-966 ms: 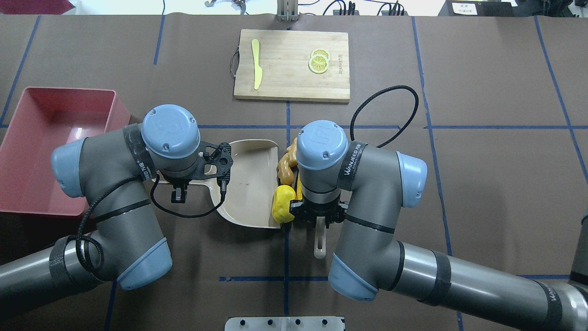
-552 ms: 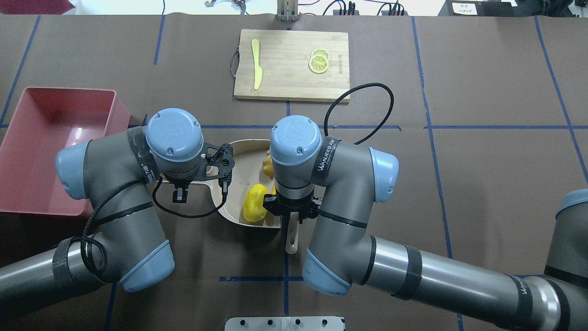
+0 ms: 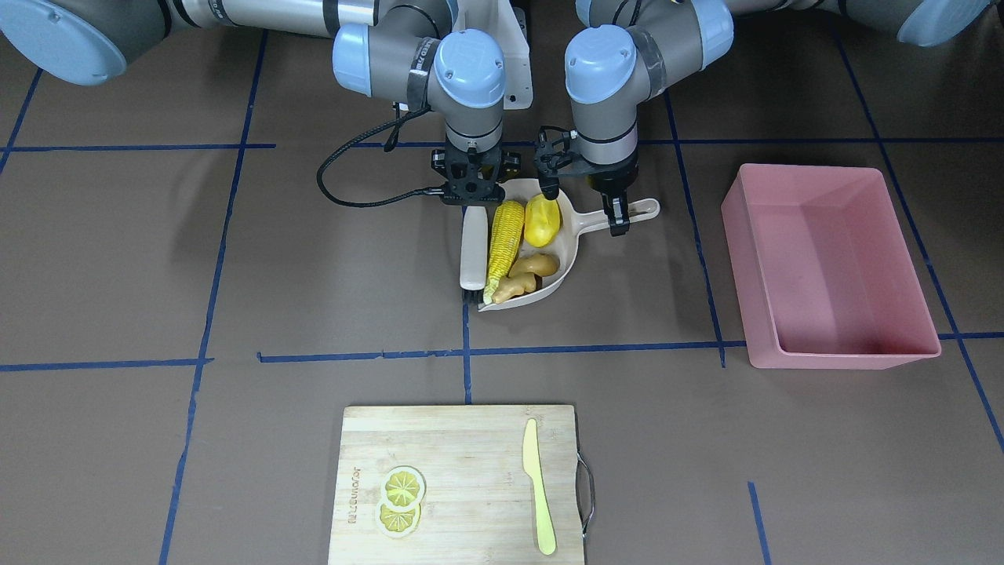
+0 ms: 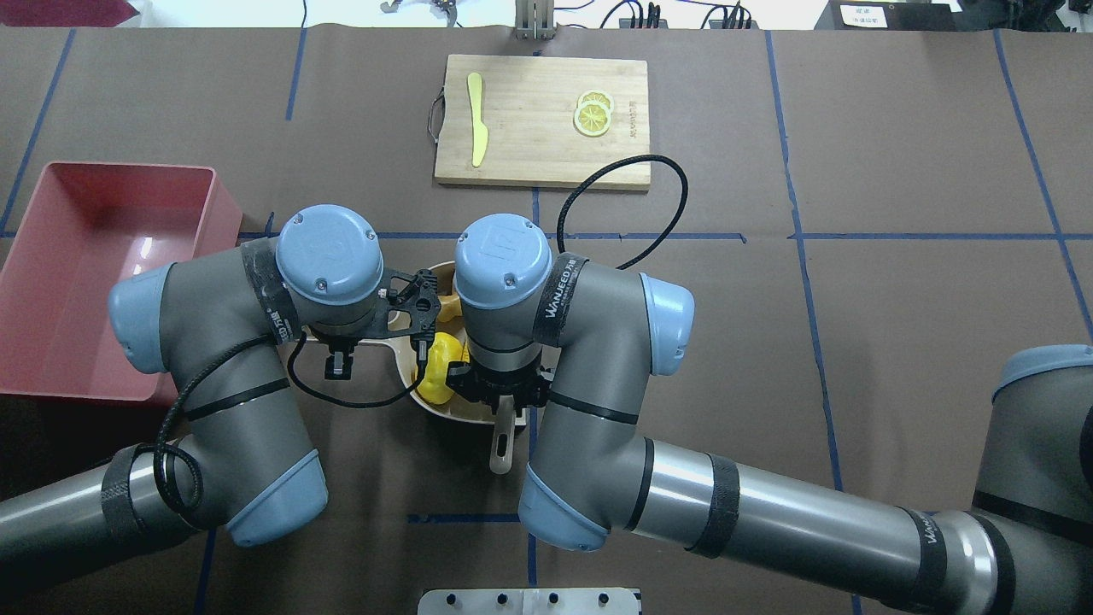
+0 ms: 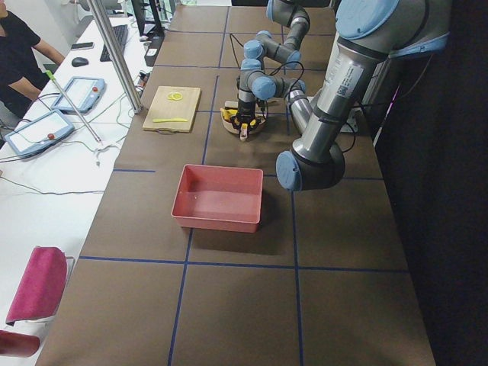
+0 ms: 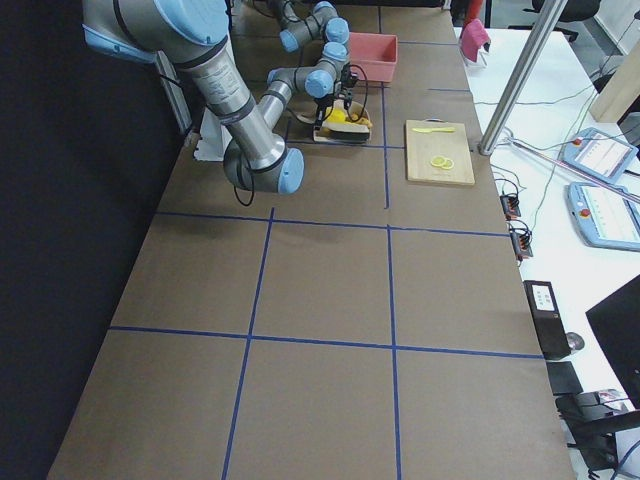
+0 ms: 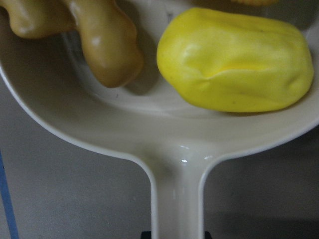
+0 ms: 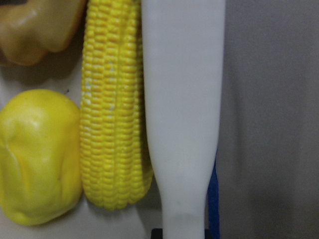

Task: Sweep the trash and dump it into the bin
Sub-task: 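Sweep the corn, ginger and yellow potato into the dustpan with the right gripper's brush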

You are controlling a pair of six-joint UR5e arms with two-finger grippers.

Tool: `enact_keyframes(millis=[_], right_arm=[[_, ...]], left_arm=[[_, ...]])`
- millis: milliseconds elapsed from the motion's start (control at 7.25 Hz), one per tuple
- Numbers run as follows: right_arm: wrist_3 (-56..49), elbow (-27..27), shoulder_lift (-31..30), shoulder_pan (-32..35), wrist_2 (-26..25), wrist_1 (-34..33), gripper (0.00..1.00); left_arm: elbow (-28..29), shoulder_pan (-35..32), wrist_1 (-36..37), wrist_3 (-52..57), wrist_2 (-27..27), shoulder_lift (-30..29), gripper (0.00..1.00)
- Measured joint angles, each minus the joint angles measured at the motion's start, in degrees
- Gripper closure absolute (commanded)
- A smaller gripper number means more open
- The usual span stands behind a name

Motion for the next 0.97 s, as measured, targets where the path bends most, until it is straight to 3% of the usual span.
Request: enact_keyframes(millis=[552, 966], right_arm=[[-0.22, 2.95, -1.55, 1.35, 0.62, -0.28, 1.0], [-0.55, 9.23, -6.29, 3.6, 1.3, -0.57, 1.0]], left_arm=[[0.2, 0.18, -1.98, -0.26, -0.51, 0.63, 0.97], [3.8, 0.01, -13.95, -2.56, -0.68, 1.82, 0.96]])
